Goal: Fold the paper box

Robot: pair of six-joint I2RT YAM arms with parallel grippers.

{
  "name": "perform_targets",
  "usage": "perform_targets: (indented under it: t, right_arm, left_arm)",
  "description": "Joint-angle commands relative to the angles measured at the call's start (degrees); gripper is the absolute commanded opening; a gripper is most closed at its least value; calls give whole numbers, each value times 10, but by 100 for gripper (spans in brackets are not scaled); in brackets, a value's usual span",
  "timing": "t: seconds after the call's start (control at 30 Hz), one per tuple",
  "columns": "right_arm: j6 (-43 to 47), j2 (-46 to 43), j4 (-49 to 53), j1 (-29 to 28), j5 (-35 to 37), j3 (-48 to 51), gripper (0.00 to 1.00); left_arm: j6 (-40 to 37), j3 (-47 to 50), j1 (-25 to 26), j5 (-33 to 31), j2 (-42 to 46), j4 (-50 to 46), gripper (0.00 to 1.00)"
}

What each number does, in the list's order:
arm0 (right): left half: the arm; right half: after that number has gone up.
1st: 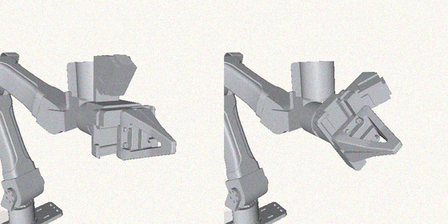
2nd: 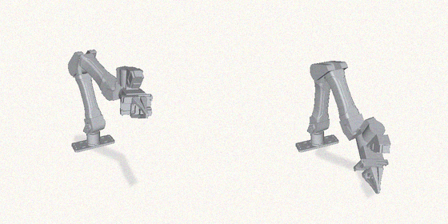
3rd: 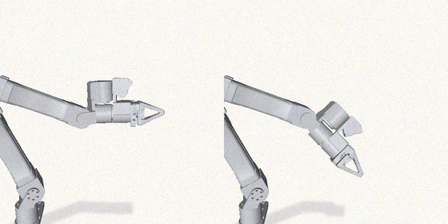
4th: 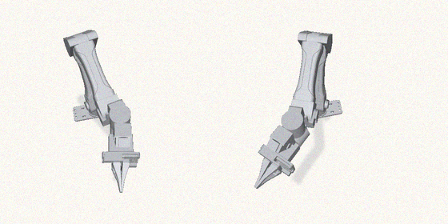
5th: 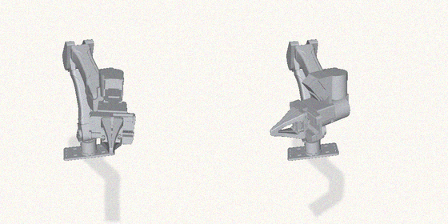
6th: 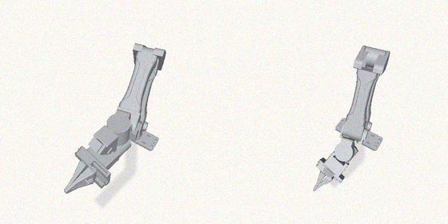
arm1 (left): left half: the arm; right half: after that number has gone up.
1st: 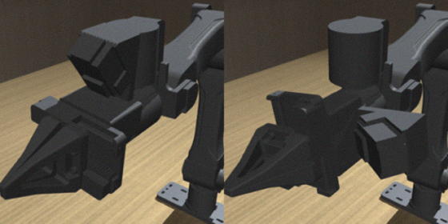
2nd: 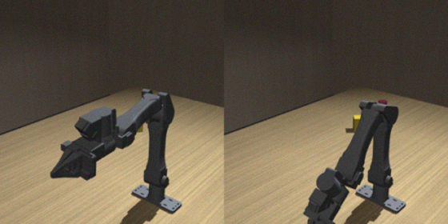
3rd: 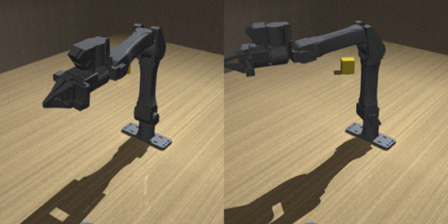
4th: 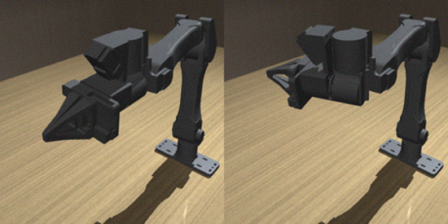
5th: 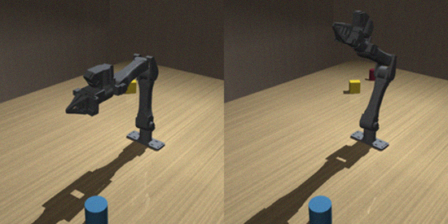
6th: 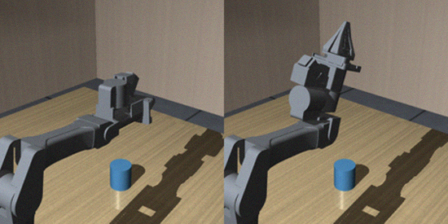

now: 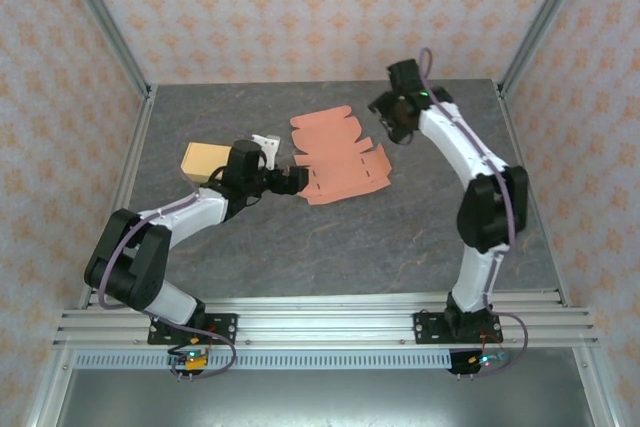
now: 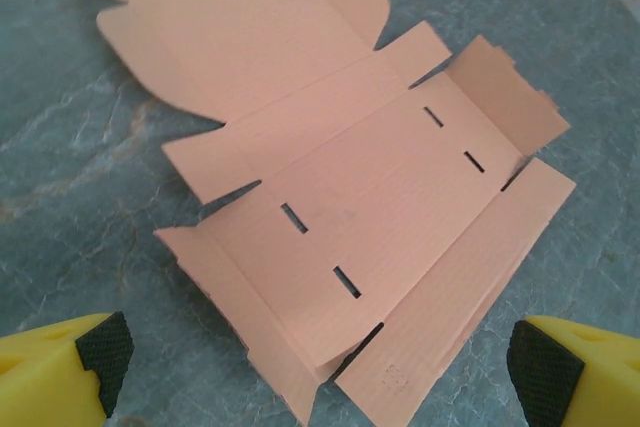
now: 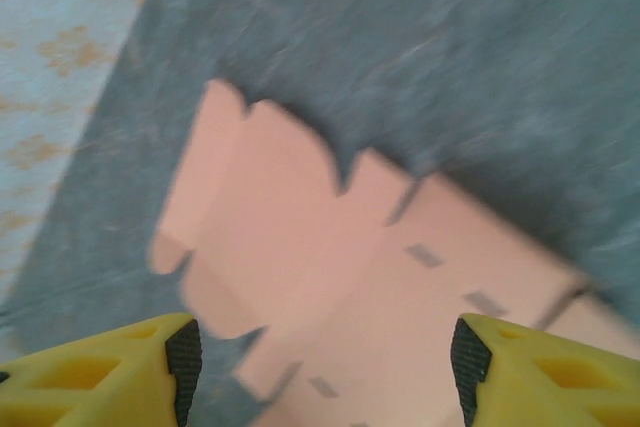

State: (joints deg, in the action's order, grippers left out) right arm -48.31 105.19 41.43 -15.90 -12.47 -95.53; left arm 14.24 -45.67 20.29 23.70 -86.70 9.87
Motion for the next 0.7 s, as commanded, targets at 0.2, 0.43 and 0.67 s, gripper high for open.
perform_targets:
  t: [0.2,0.43,0.67]
  right_arm:
    - [-23,-157,-201,-3,-178,379,64]
    - [-189,-139,-418,-79,-184,459,63]
    - [-254,-87,-501,-82,-168,470,58]
  left_arm:
    - [63,-31,-2,-91,-10,-110,100]
    - [83,-52,-3,-115,-18,-123,100]
    - [77,-60,-3,-128,-14,-142,100]
